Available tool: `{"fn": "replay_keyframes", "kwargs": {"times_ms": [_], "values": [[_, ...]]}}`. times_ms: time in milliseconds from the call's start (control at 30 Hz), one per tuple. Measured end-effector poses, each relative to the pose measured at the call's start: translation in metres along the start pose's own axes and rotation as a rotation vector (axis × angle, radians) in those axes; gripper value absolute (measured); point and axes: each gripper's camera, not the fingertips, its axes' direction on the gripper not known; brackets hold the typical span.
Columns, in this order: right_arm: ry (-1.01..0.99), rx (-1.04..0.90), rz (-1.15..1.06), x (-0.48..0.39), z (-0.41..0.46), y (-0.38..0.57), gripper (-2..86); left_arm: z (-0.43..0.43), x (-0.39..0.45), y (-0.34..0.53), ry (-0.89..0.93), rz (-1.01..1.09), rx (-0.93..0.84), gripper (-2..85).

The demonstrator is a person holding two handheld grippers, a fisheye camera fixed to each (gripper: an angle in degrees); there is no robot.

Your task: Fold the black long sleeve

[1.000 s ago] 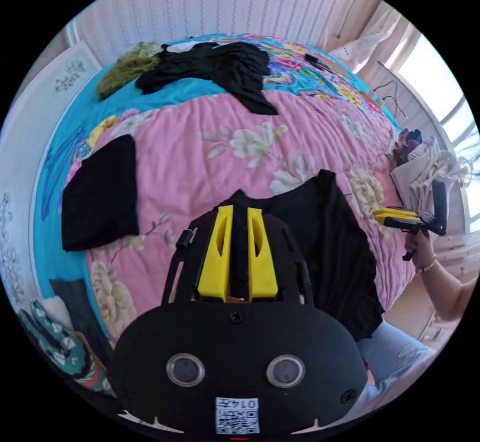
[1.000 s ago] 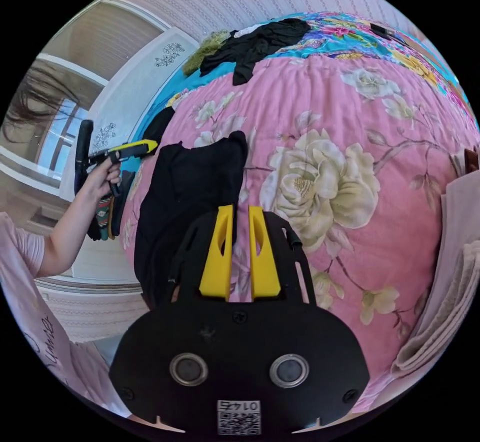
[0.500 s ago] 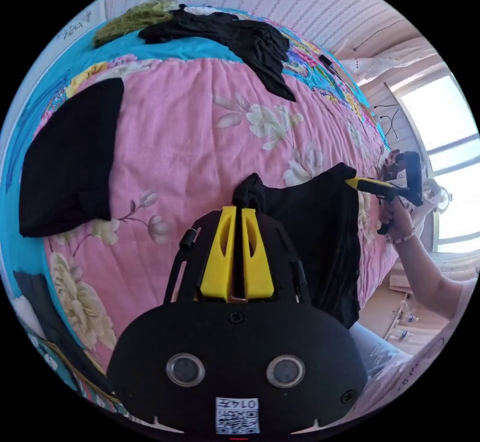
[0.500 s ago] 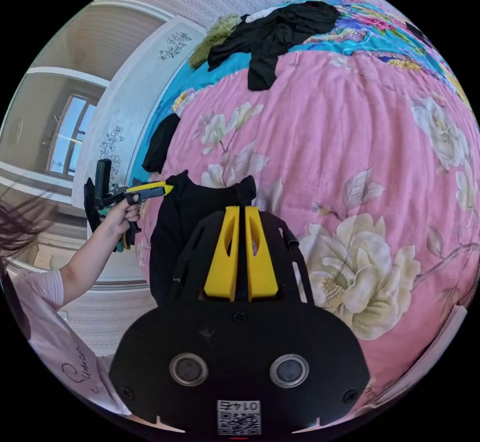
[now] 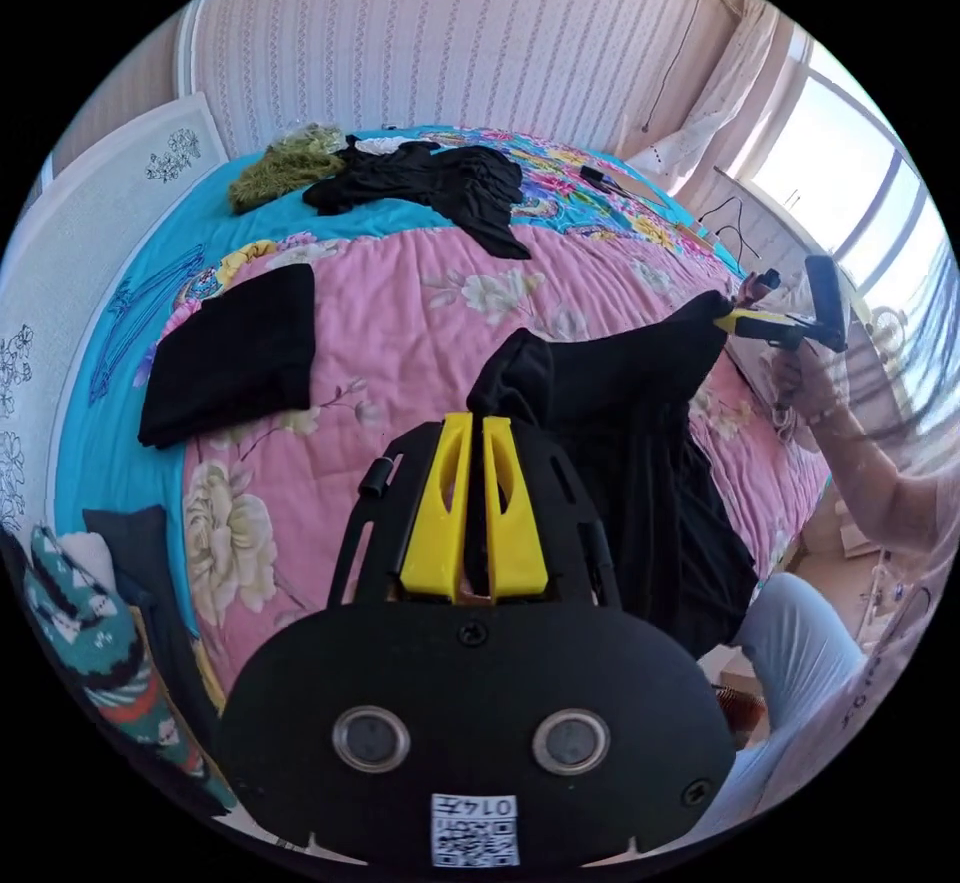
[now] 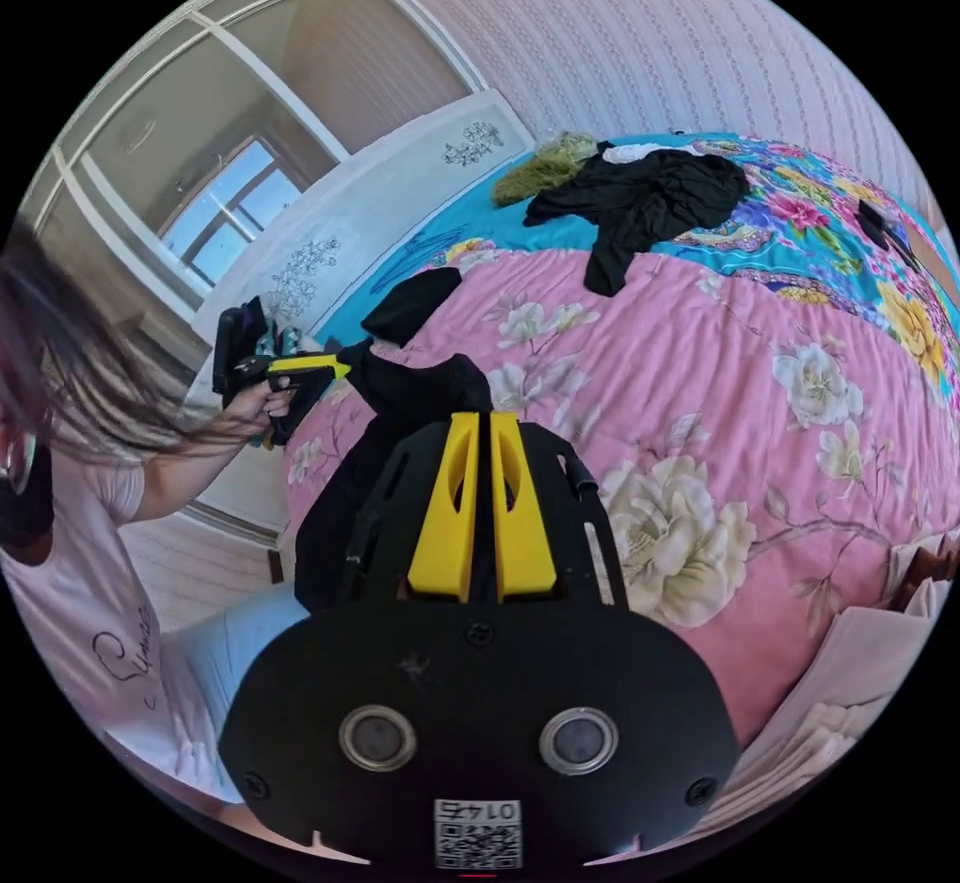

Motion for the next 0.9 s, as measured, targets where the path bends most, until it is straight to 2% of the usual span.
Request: {"fn": "replay_keyframes", "kwargs": {"times_ms": [167,267,533,667,800,900], "values": [[-0.038,-0.042,-0.193,-0.066,-0.006,0.059,0.9,-0.024,0.026,0.086,0.016,0.001,0.018,-0.8],[-0.022,-0.078,-0.218,-0.101,-0.004,0.097,1.0,-0.038,0.046,0.134,0.028,0.016,0.007,-0.8],[-0.125,-0.082,-0.091,-0.191,-0.002,0.189,1.2,-0.073,0.076,0.266,0.081,-0.059,0.019,-0.7],[-0.02,-0.212,-0.078,-0.254,0.023,0.217,1.6,-0.067,0.086,0.331,0.149,-0.113,-0.046,-0.4],[0.051,-0.323,-0.016,-0.296,0.042,0.23,1.9,-0.065,0.102,0.383,0.031,-0.13,-0.15,-0.6],[0.06,-0.337,0.02,-0.33,0.038,0.232,1.7,-0.078,0.123,0.407,0.072,-0.094,-0.117,-0.6]]}}
